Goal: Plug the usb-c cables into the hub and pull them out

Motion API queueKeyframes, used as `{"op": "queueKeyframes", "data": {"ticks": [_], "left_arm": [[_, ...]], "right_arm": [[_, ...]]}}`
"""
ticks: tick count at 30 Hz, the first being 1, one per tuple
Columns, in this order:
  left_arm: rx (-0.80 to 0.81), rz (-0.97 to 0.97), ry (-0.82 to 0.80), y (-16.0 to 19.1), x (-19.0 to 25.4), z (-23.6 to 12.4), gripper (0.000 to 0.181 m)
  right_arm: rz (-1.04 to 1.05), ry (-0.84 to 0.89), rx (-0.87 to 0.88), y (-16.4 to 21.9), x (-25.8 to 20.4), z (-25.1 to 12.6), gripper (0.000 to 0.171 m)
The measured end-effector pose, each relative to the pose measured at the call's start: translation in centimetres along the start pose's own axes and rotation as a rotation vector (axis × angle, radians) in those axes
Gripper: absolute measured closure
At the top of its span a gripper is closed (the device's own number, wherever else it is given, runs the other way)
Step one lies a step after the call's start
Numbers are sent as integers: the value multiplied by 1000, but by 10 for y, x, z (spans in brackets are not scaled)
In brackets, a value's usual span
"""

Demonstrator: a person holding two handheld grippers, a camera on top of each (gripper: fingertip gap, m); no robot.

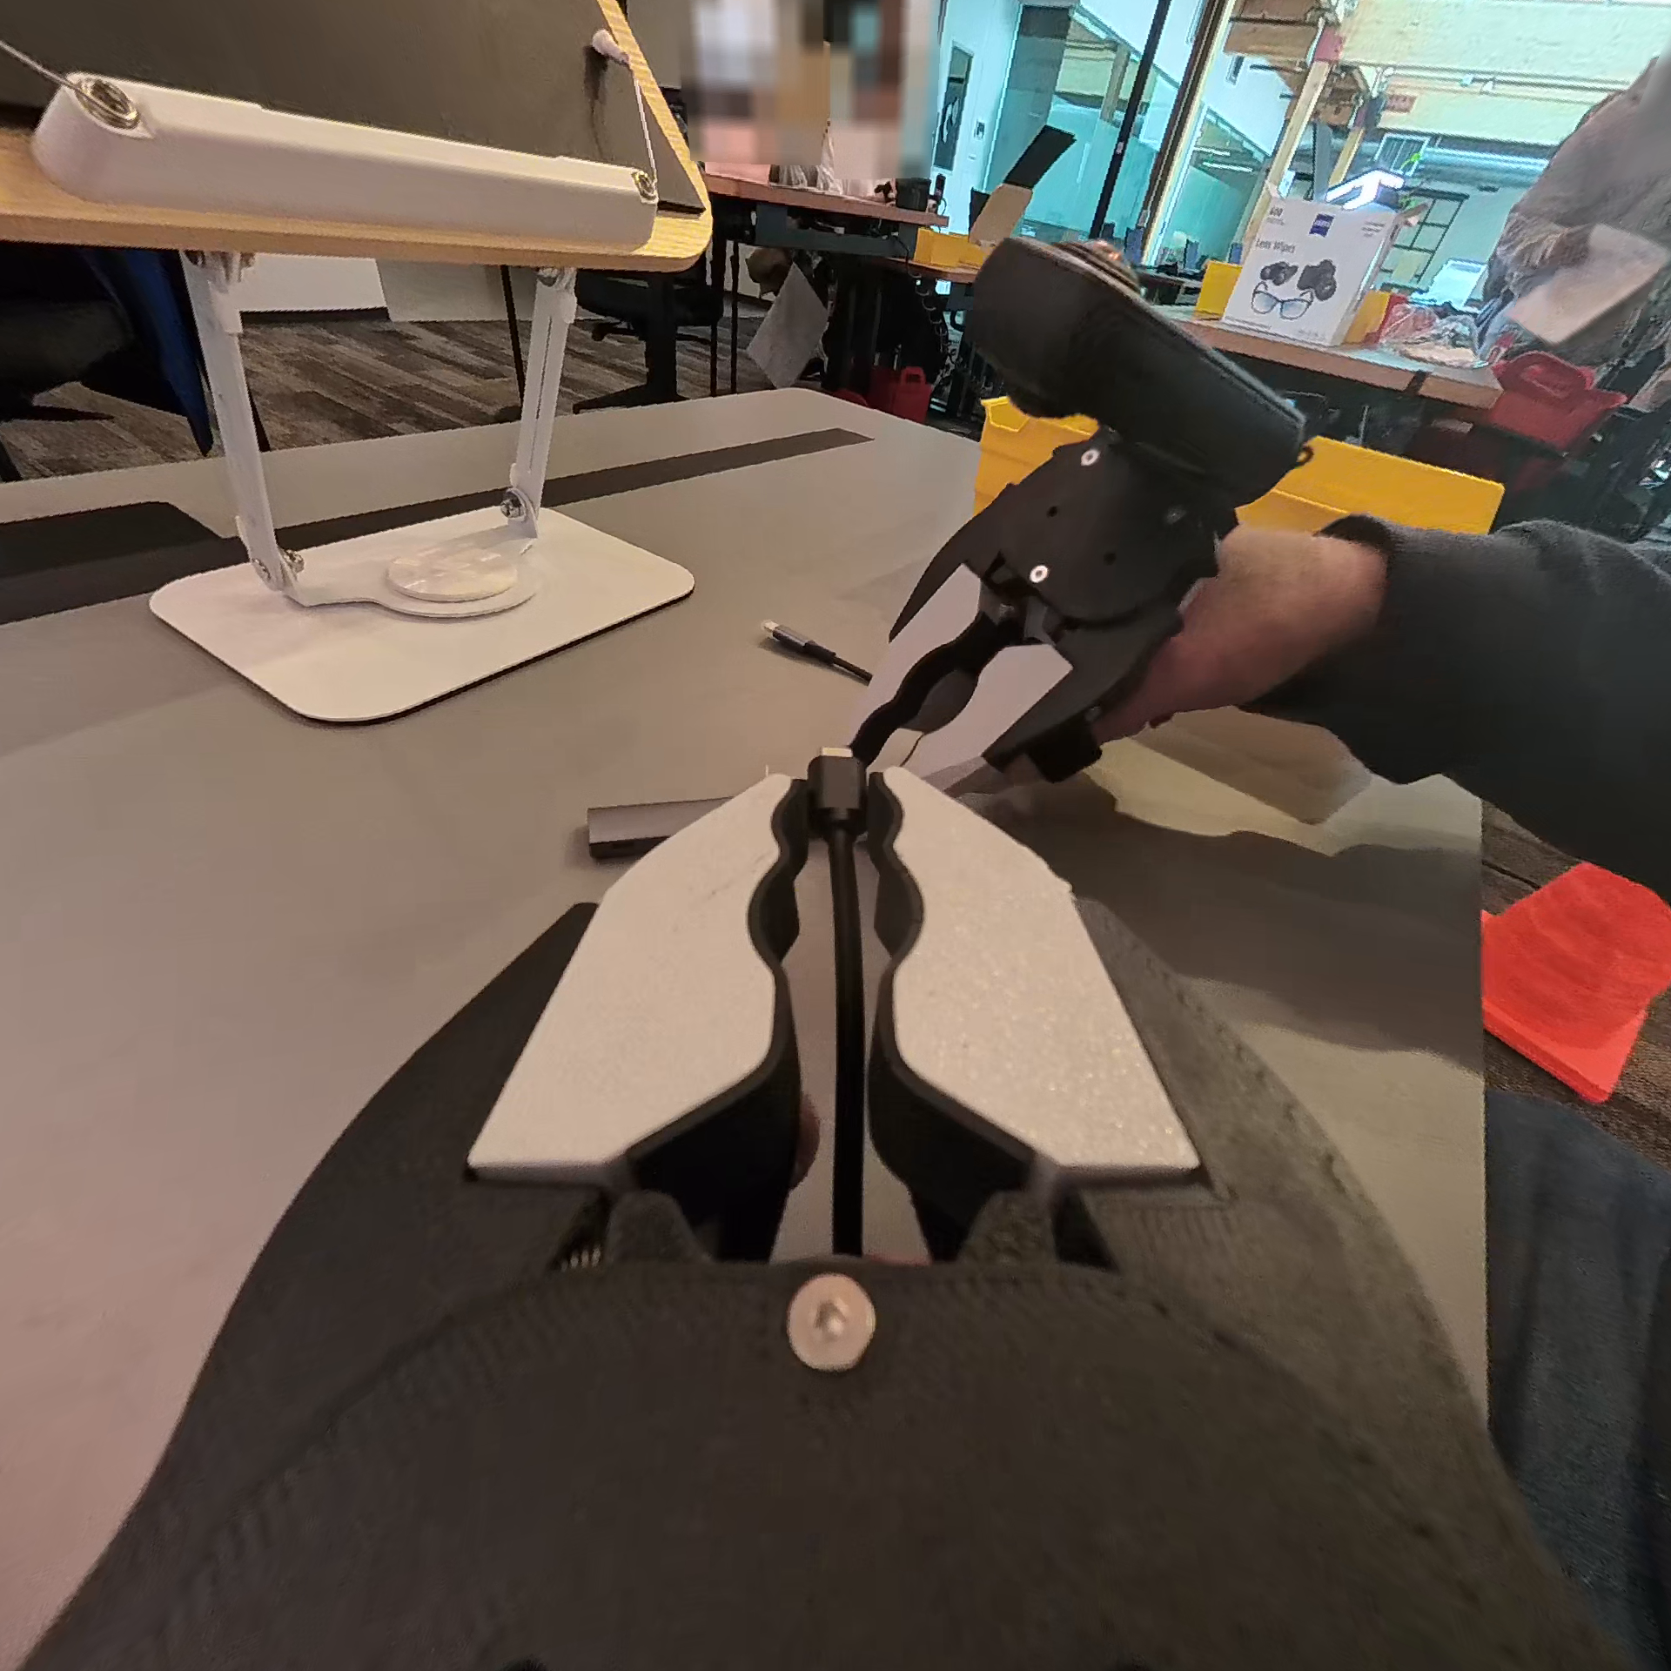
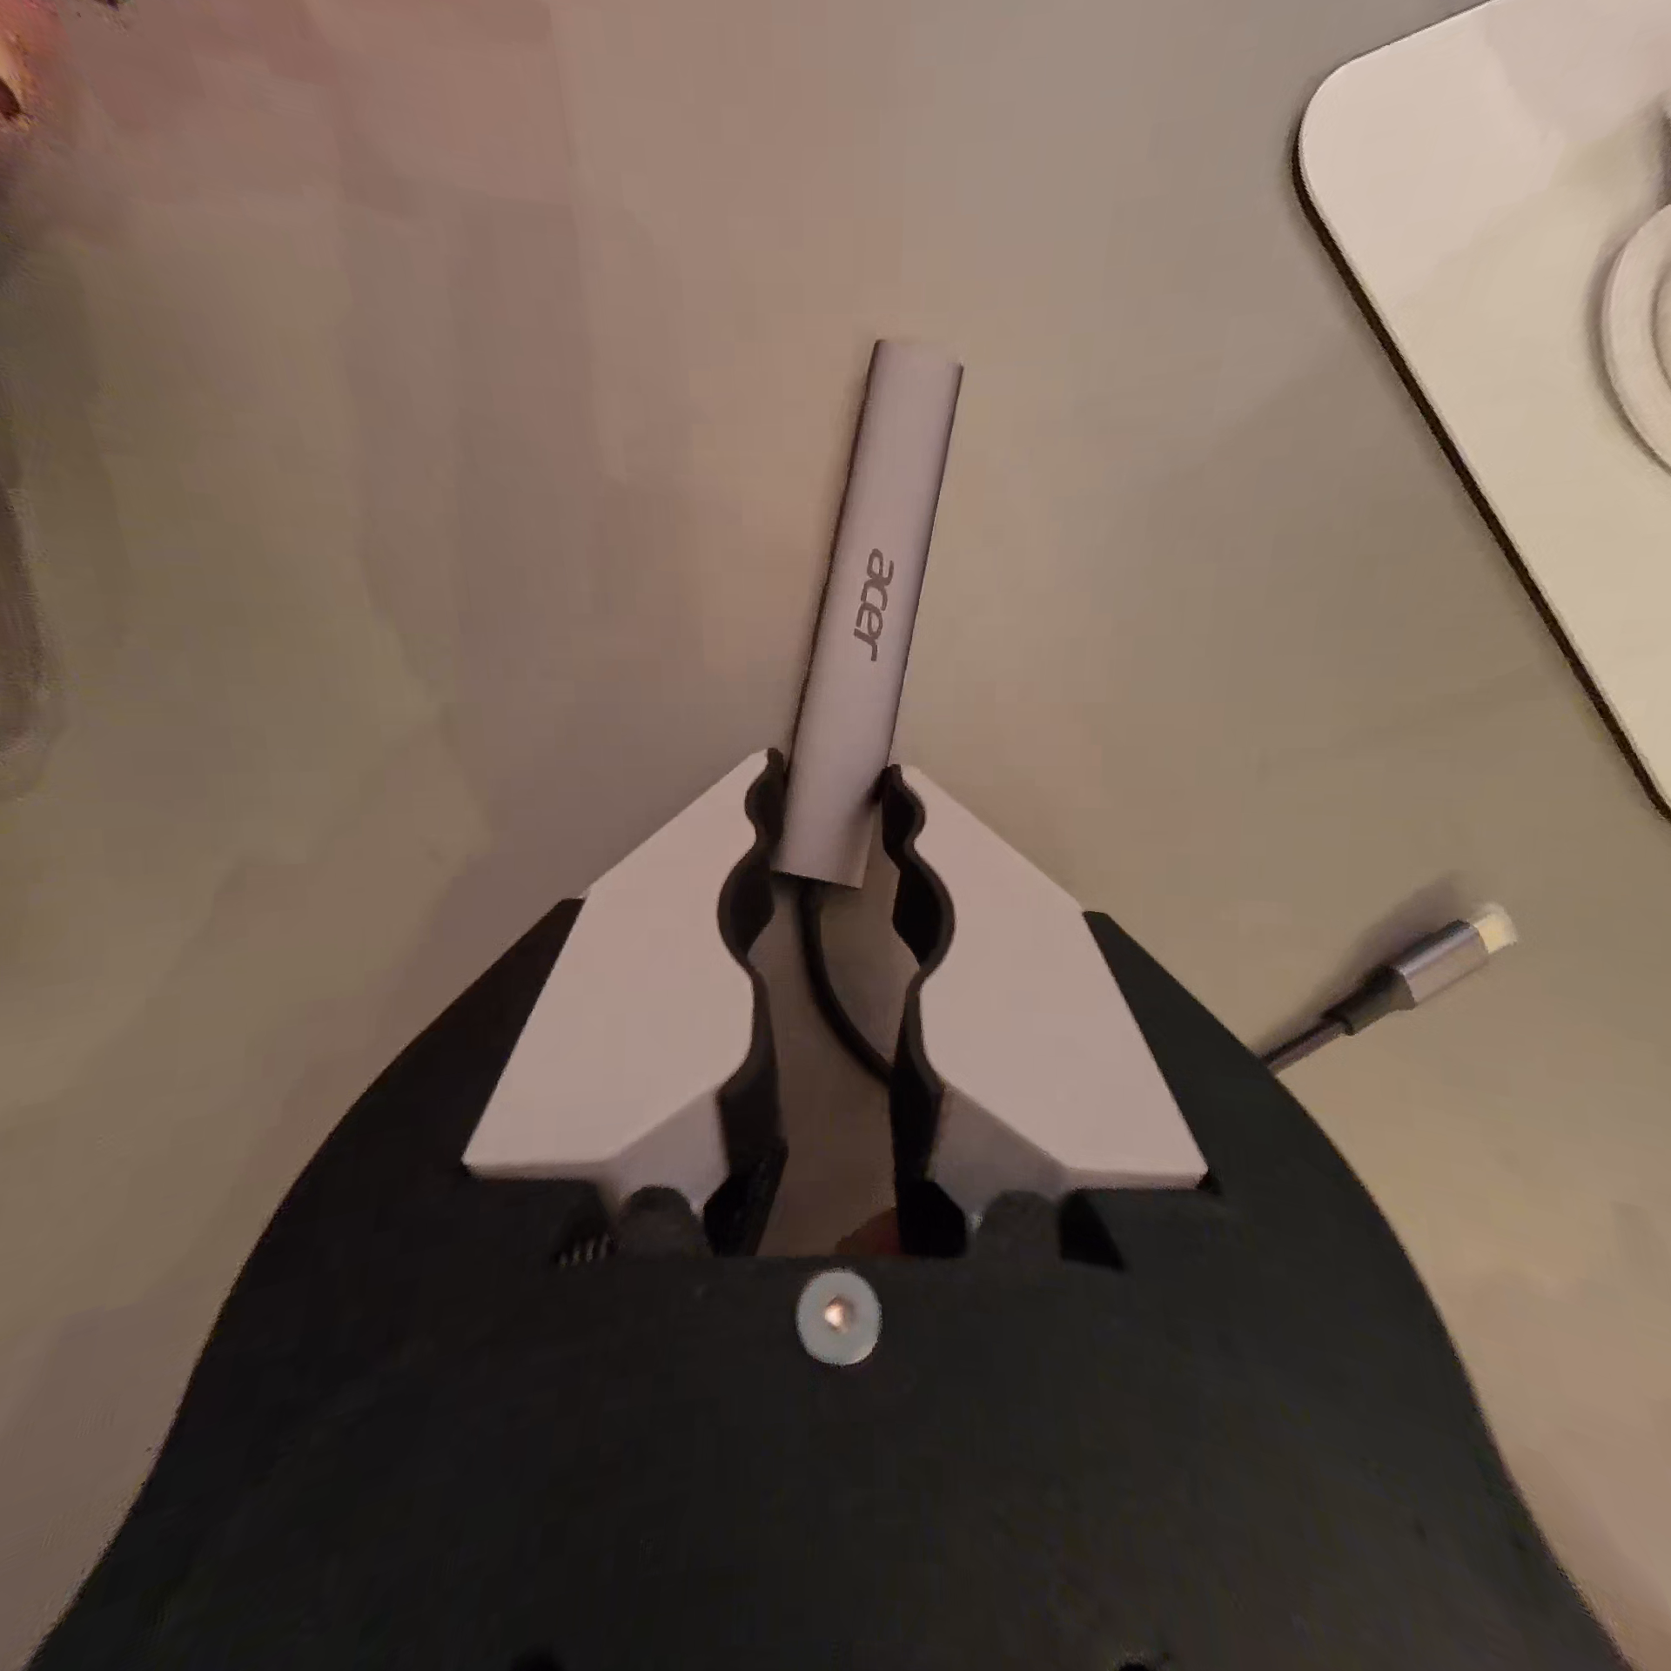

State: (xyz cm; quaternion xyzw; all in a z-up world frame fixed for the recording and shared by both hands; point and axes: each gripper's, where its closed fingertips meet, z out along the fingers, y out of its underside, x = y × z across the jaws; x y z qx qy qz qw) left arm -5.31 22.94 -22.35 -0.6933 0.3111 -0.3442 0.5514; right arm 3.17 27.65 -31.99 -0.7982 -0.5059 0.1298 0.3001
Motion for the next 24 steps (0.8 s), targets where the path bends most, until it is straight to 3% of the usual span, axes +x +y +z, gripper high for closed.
{"op": "queueKeyframes", "data": {"ticks": [6,14,24], "left_arm": [[14,1,-17,-4,-6,-3,169],[-17,52,-44,-7,-8,3,169],[-88,144,-78,0,-3,13,169]], "right_arm": [[145,-78,107,-3,-4,-5,153],[227,-127,282,-37,-15,-40,153],[362,-324,510,-69,-38,-76,153]]}}
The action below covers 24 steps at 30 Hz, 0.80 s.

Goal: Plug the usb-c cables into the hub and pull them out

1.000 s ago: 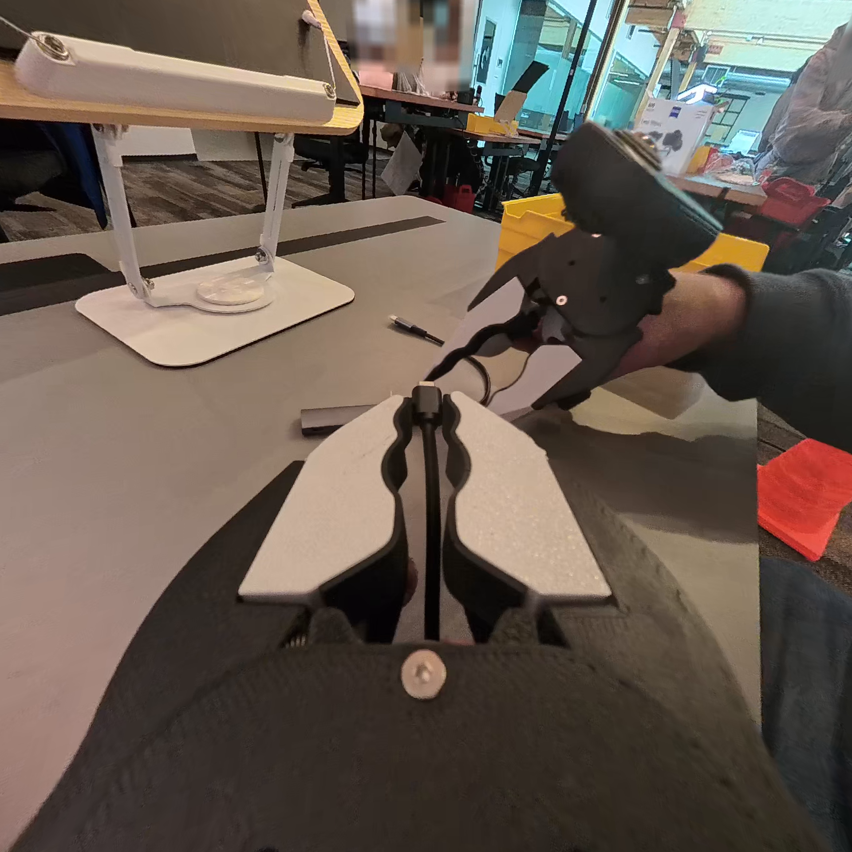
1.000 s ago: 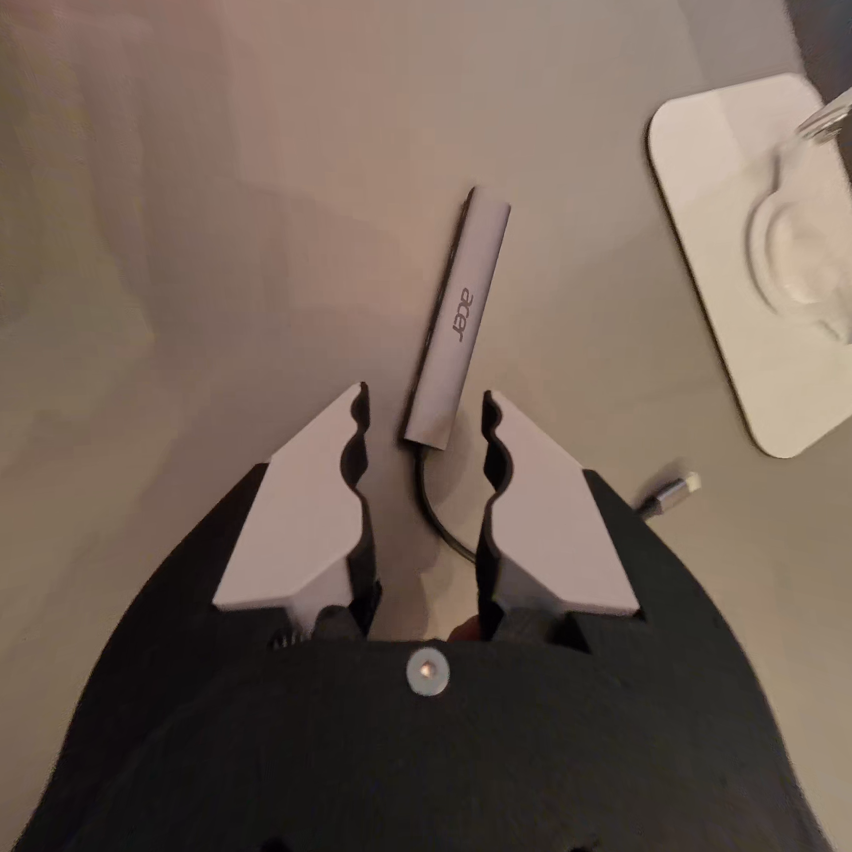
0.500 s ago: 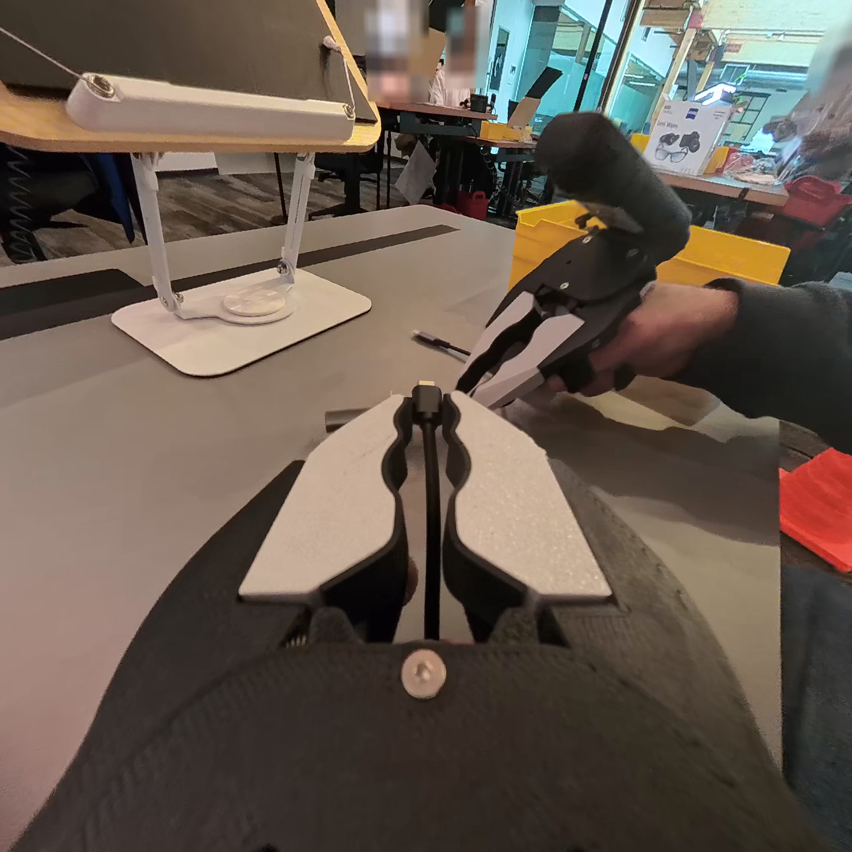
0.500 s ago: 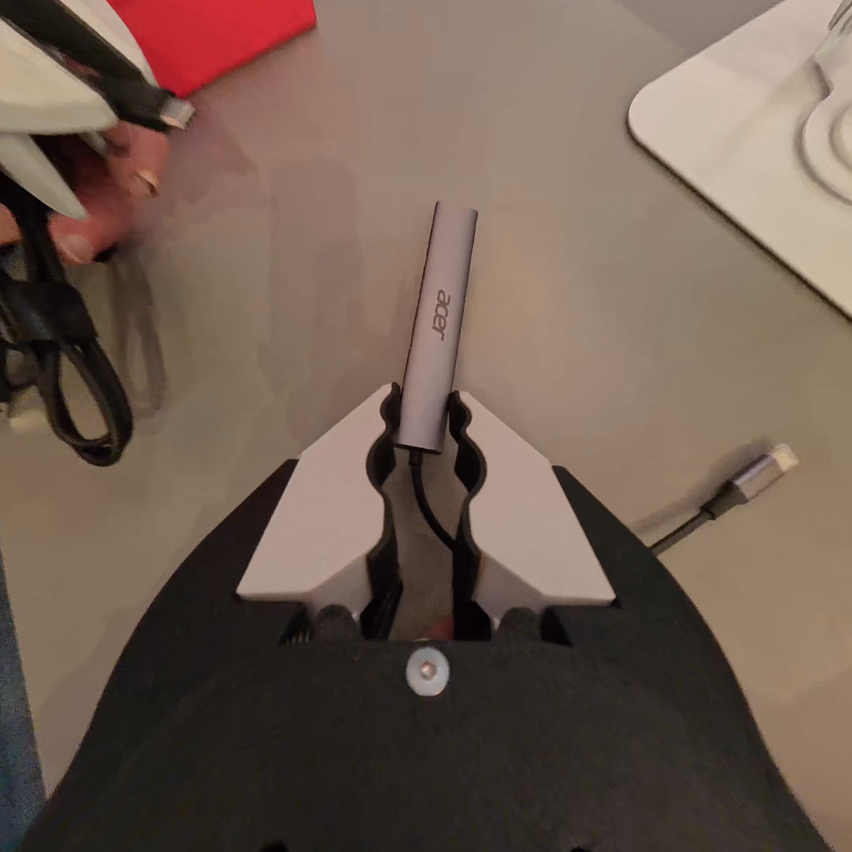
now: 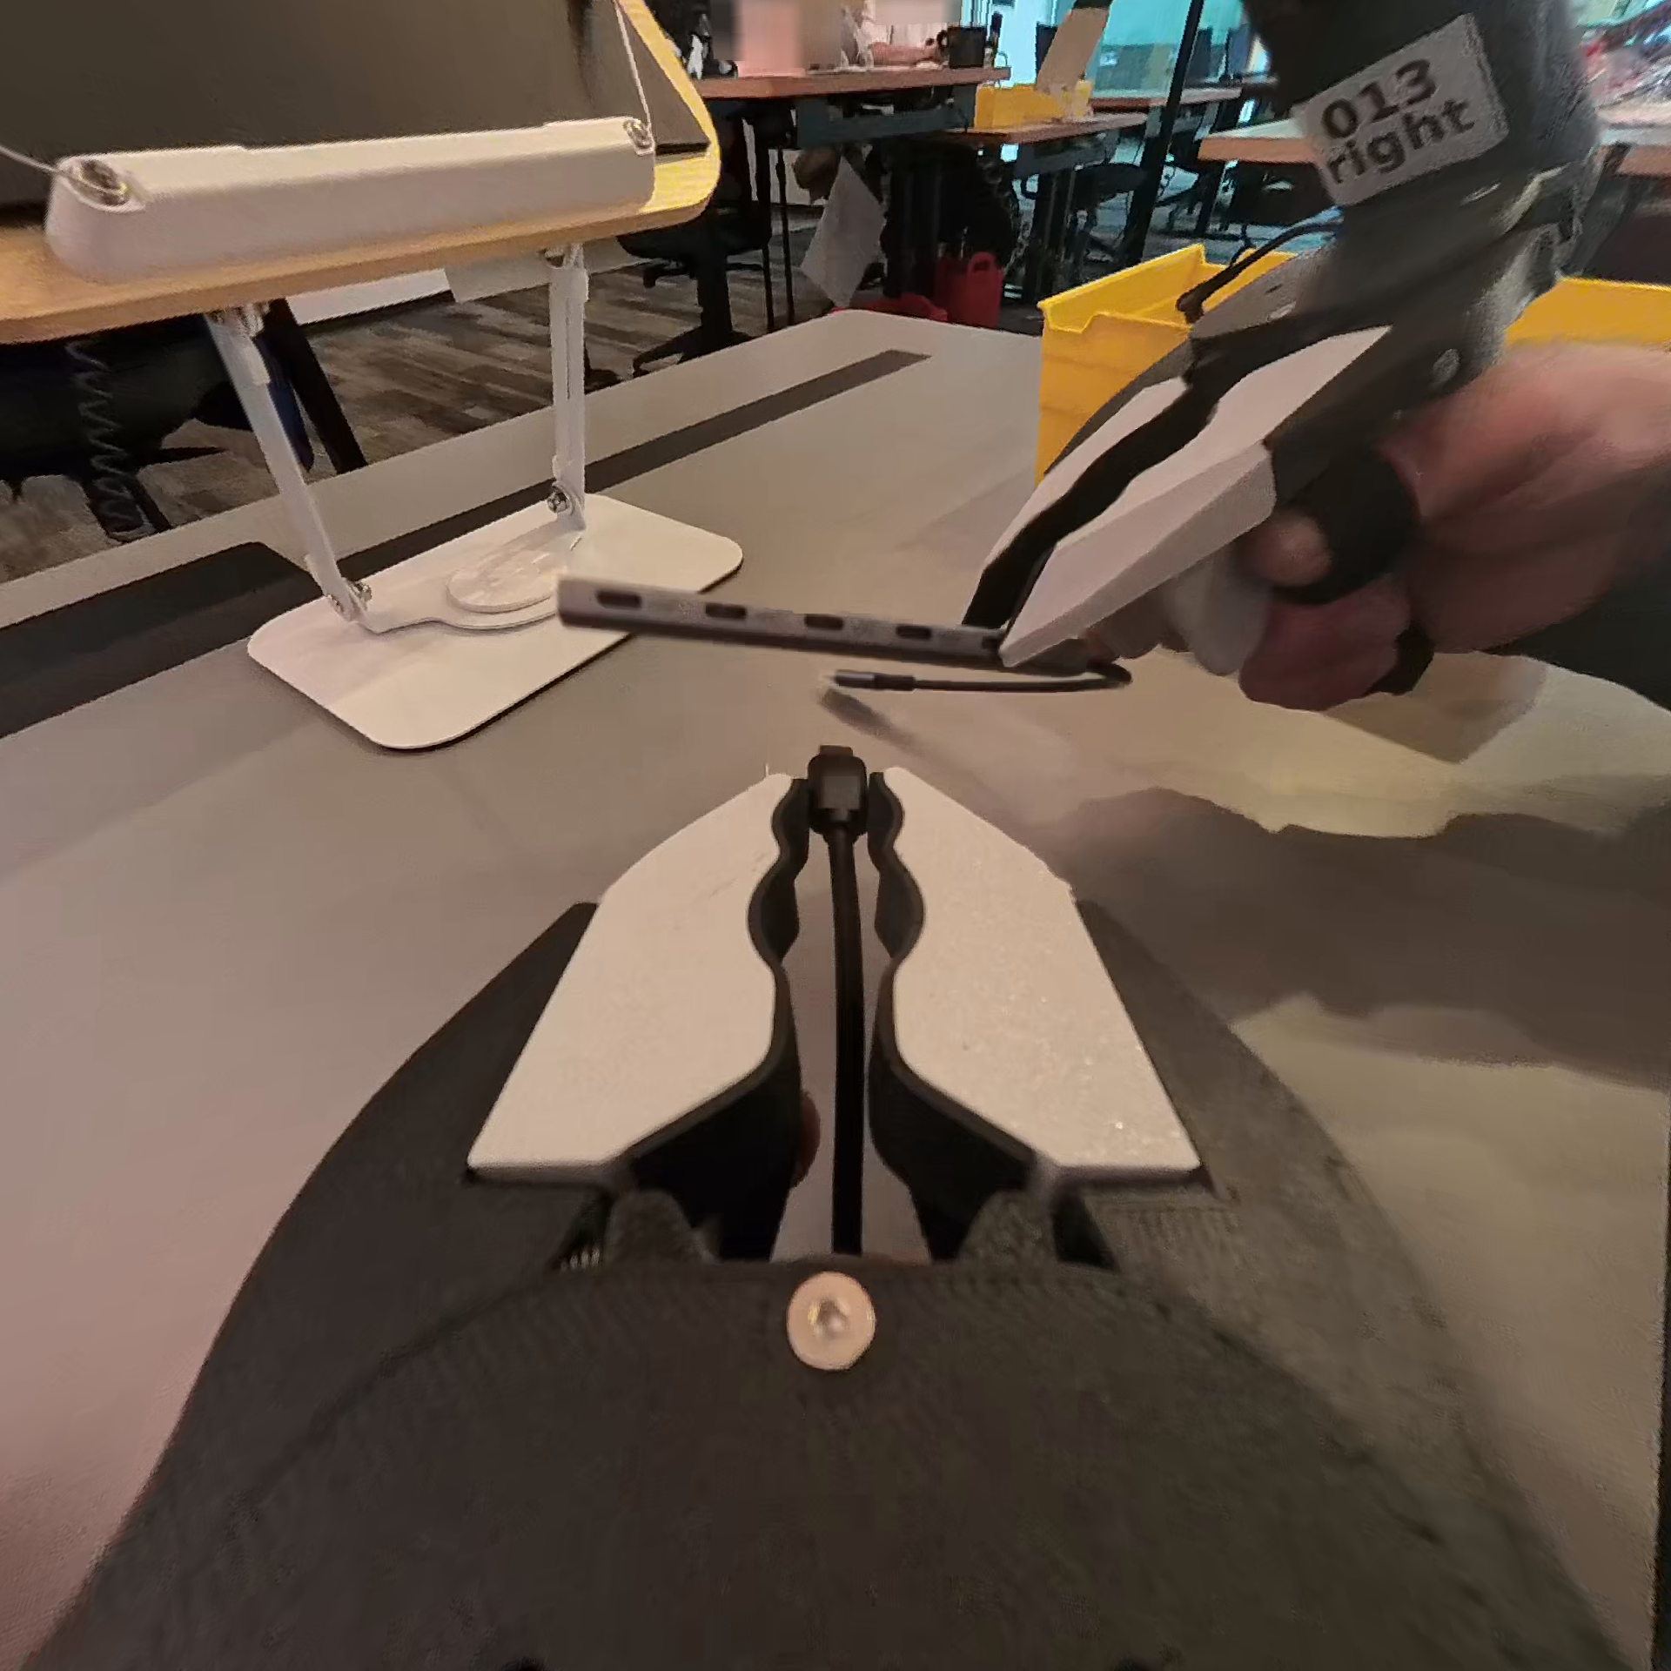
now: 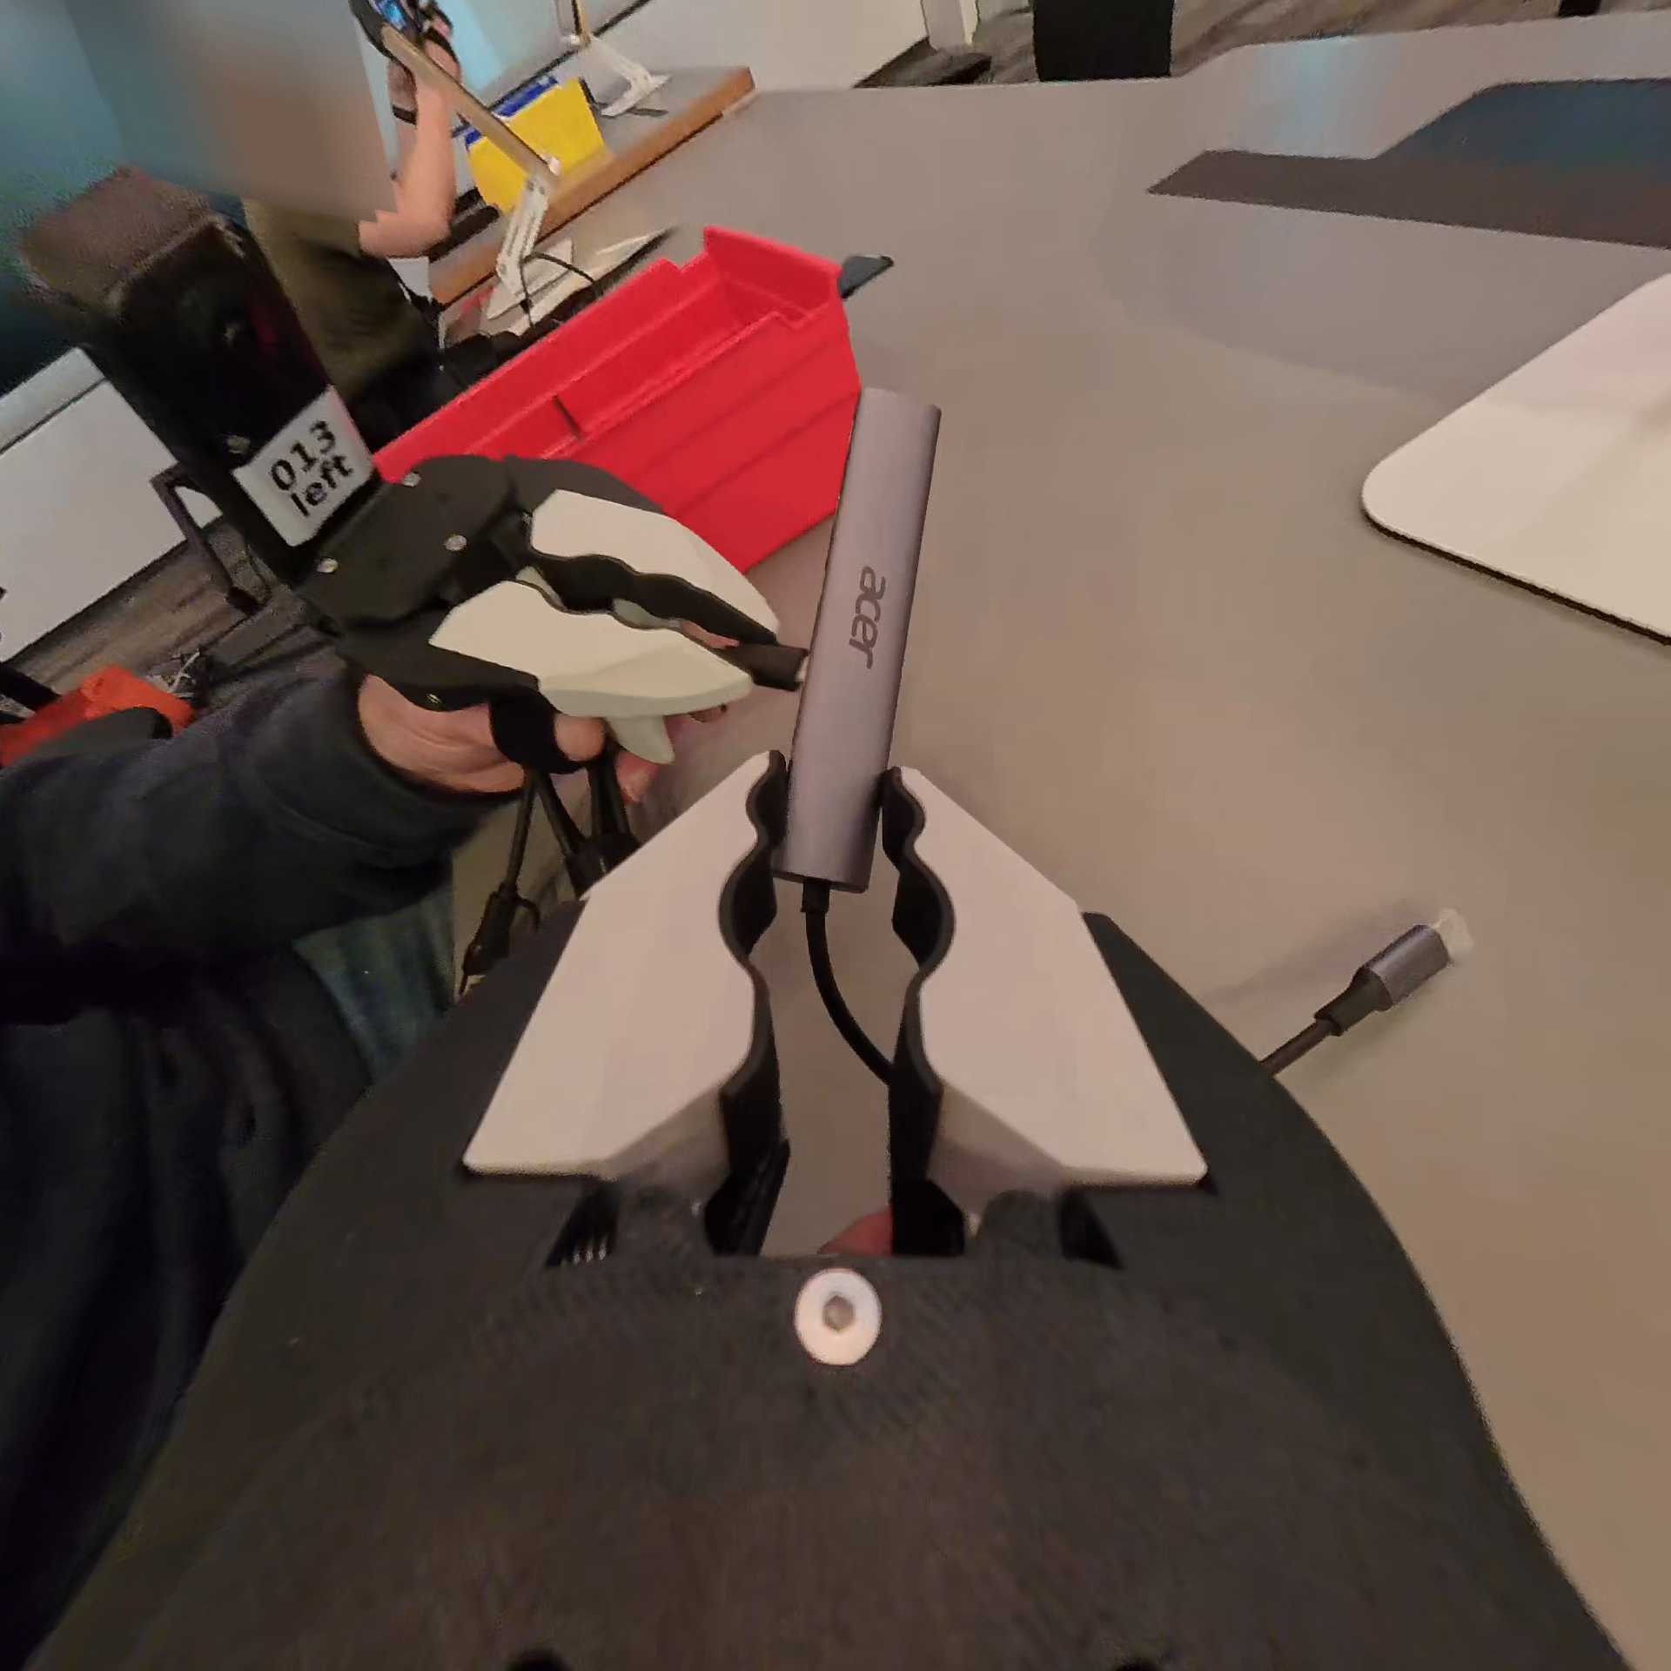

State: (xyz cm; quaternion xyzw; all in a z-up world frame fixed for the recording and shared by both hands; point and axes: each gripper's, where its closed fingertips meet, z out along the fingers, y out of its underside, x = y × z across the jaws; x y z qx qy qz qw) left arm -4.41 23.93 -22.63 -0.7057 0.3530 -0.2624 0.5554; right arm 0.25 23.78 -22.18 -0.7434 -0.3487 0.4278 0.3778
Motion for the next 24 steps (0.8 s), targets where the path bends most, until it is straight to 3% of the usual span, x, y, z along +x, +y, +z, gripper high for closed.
{"op": "queueKeyframes", "data": {"ticks": [7,16,24], "left_arm": [[-1,4,21,-3,11,10,169],[48,20,29,-12,15,9,169],[51,4,30,-15,15,9,169]], "right_arm": [[-88,-3,-13,1,-19,18,153],[-33,-63,-32,8,-26,28,152],[-34,-82,63,6,-28,36,152]]}}
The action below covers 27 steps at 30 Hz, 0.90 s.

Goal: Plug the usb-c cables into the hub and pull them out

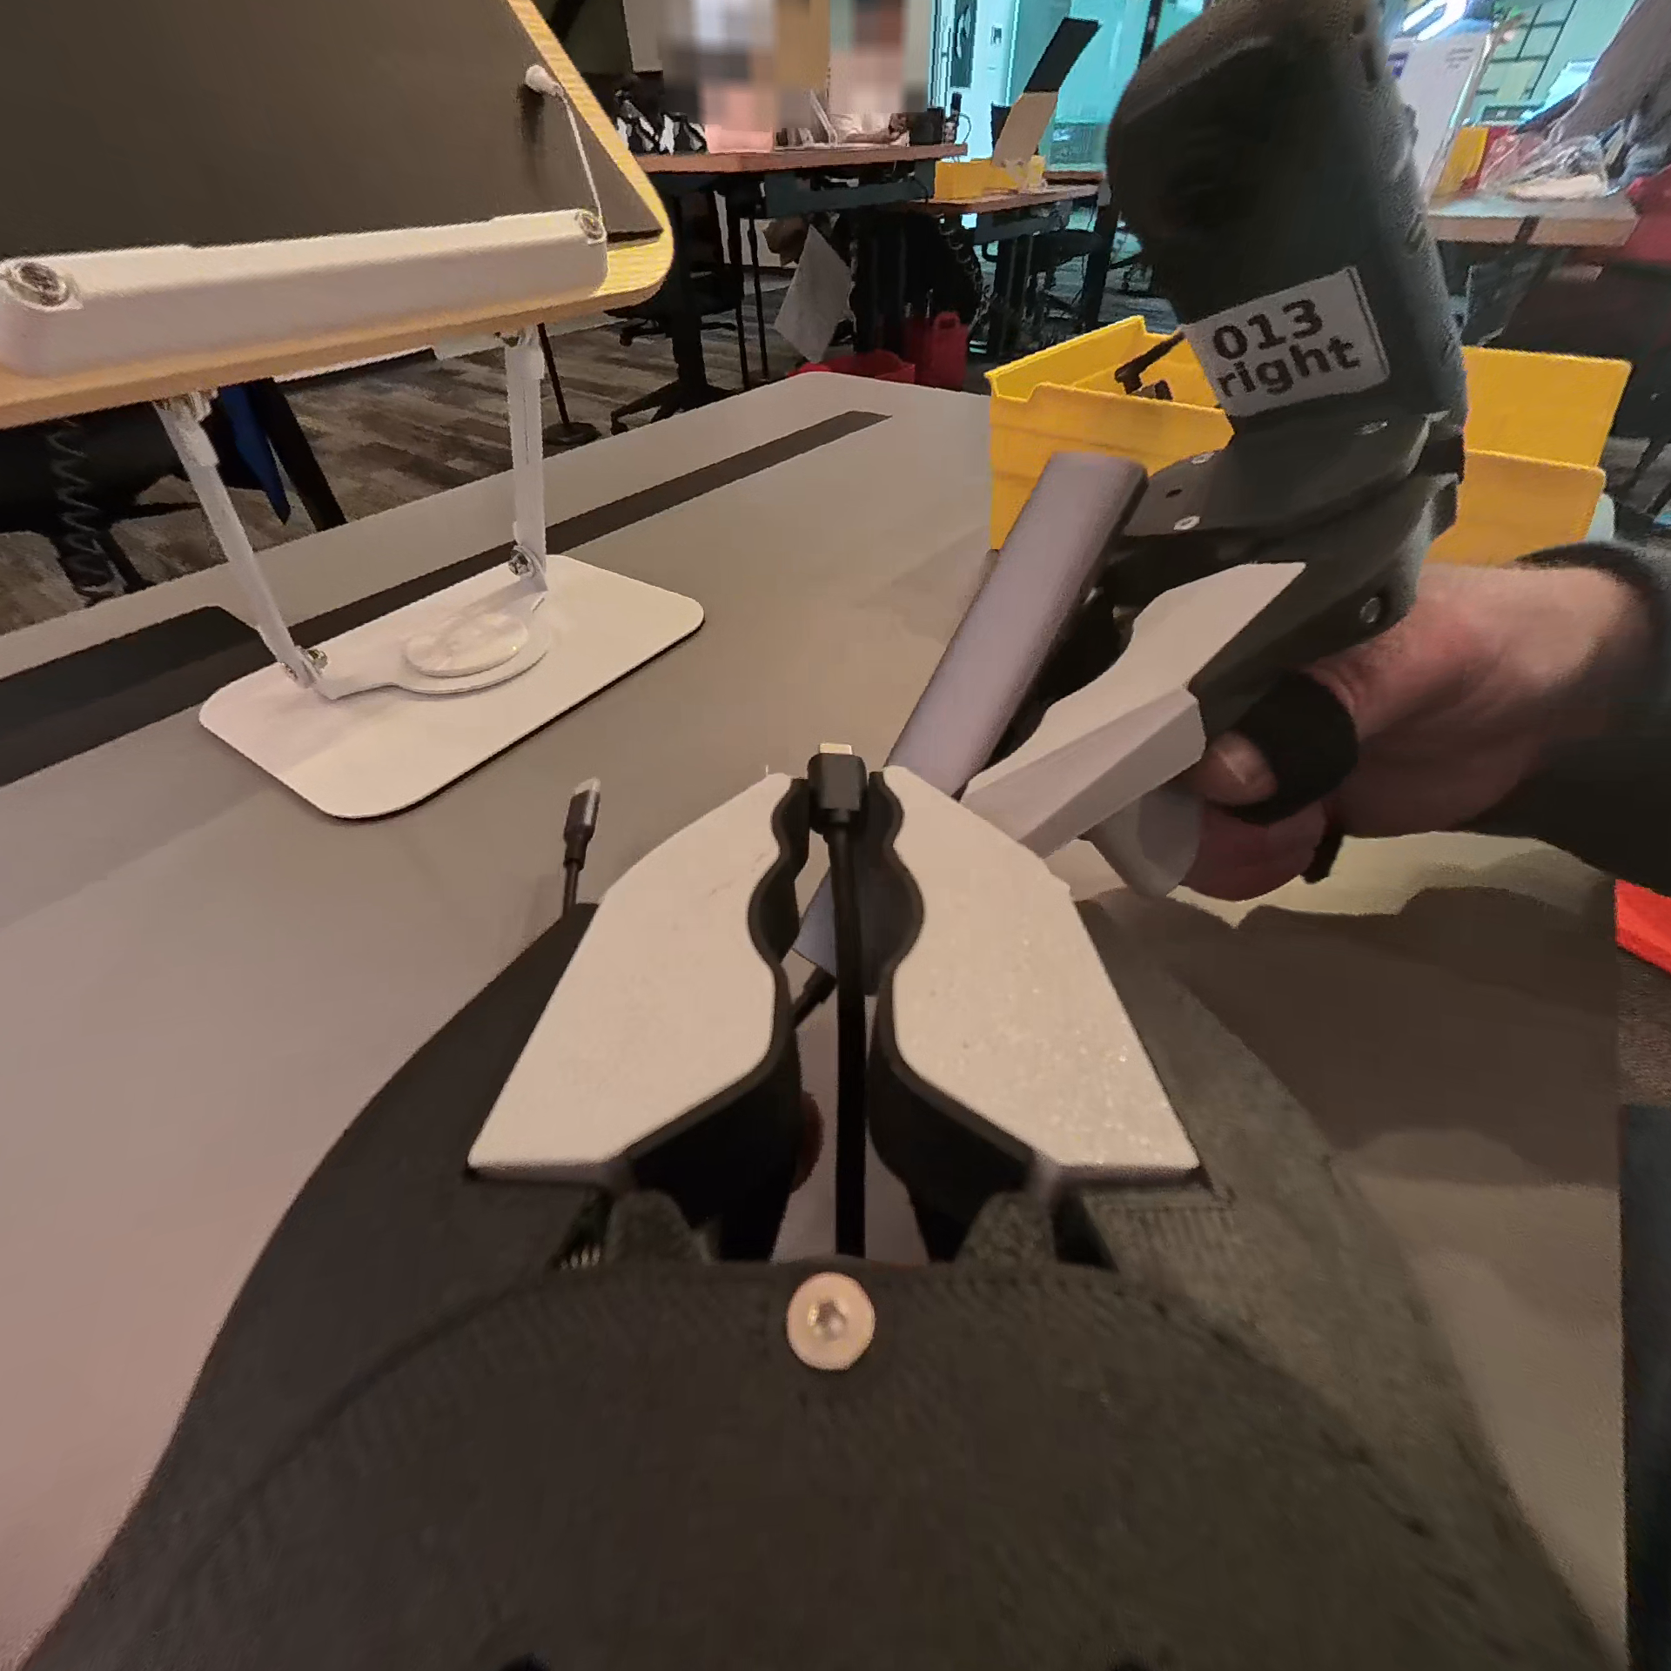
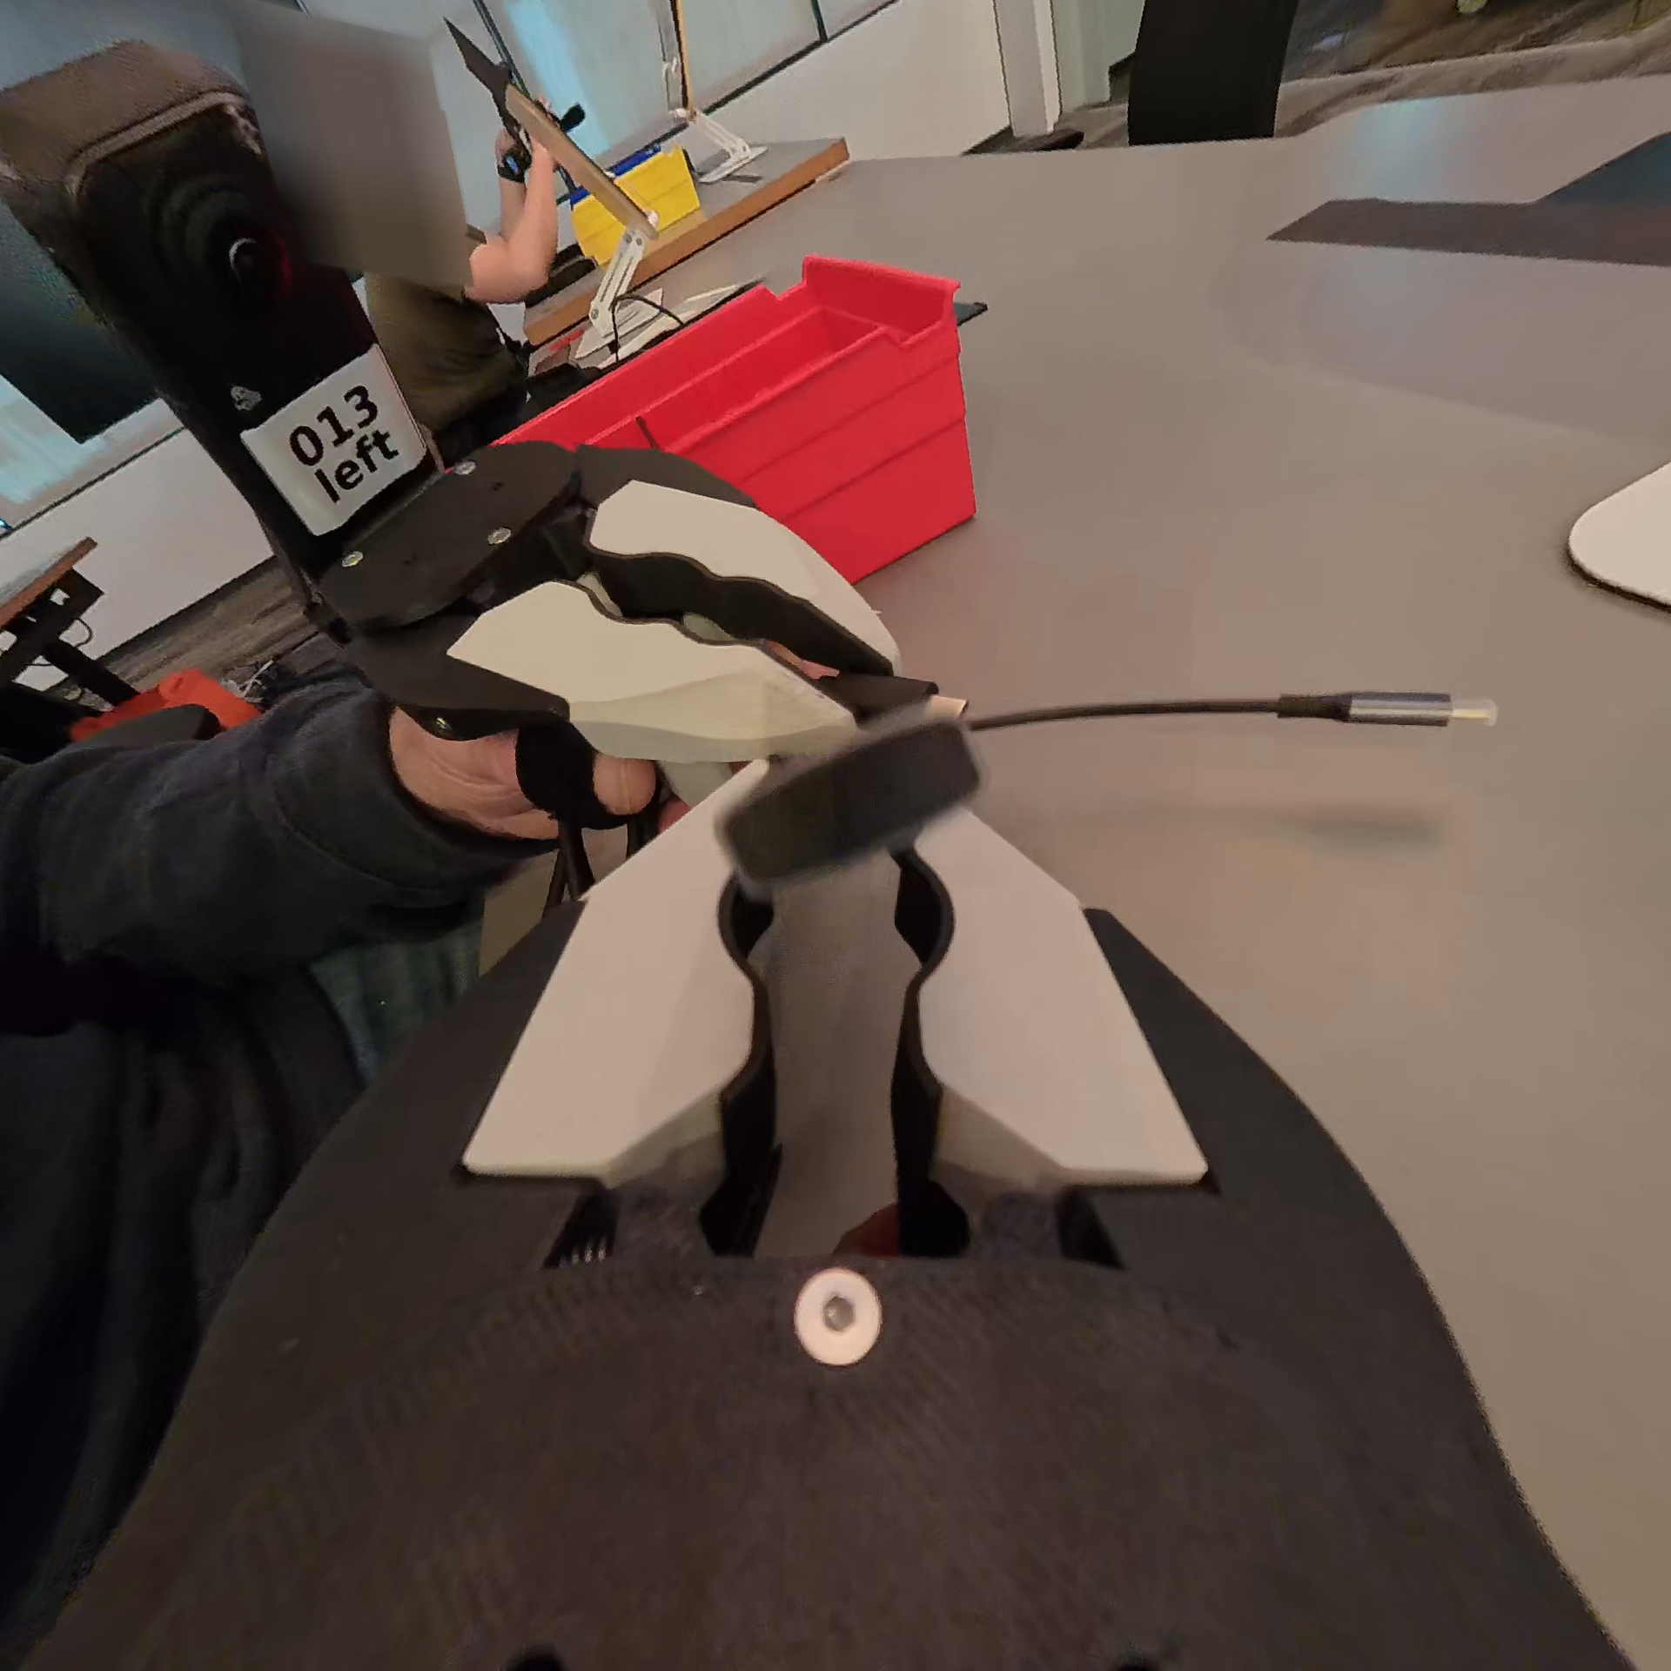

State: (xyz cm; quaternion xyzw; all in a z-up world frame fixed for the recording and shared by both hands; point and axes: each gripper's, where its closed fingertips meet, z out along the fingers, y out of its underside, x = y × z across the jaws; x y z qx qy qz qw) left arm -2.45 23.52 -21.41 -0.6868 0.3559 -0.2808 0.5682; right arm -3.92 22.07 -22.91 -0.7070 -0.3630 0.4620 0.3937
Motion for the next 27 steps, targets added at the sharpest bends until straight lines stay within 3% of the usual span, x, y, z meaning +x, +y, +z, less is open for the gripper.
{"op": "queueKeyframes", "data": {"ticks": [12,14,27], "left_arm": [[103,-189,87,-17,1,-9,170],[96,-195,89,-15,1,-9,170],[75,-136,26,-6,-18,-22,170]], "right_arm": [[-181,-27,241,-24,-13,0,143],[-176,-52,224,-21,-16,4,157],[-130,-1,154,-32,-3,-7,158]]}}
